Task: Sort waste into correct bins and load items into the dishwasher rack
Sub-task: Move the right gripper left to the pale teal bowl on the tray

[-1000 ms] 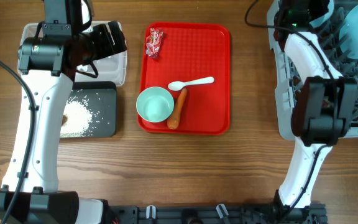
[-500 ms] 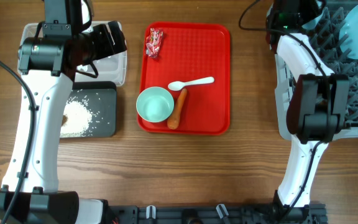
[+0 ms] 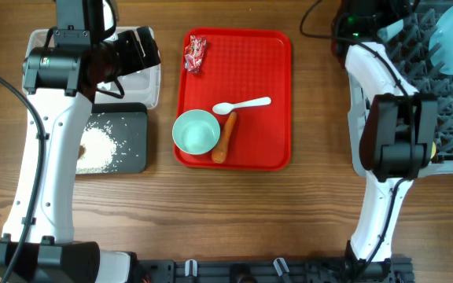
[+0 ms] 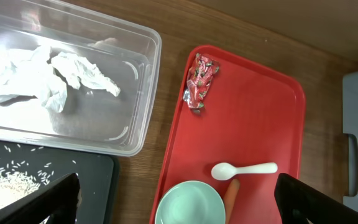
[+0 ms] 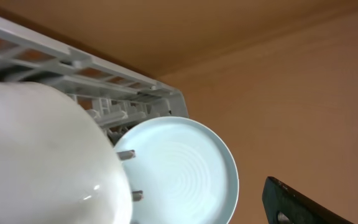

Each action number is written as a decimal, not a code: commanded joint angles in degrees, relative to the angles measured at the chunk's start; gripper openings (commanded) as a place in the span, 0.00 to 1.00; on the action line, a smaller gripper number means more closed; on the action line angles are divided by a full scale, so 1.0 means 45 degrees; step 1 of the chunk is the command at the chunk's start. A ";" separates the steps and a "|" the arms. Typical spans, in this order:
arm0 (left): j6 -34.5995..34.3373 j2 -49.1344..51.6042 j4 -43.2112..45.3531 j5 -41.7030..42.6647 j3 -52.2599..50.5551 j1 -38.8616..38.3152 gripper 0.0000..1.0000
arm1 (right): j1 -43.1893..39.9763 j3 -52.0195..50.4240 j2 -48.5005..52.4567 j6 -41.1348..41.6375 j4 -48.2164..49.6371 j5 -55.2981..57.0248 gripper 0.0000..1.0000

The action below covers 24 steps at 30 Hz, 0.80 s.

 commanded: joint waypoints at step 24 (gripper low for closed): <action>-0.0112 0.0097 0.0024 -0.0117 -0.0034 0.0044 1.00 | 0.2089 -0.0010 -0.0699 0.2977 0.2453 0.0379 1.00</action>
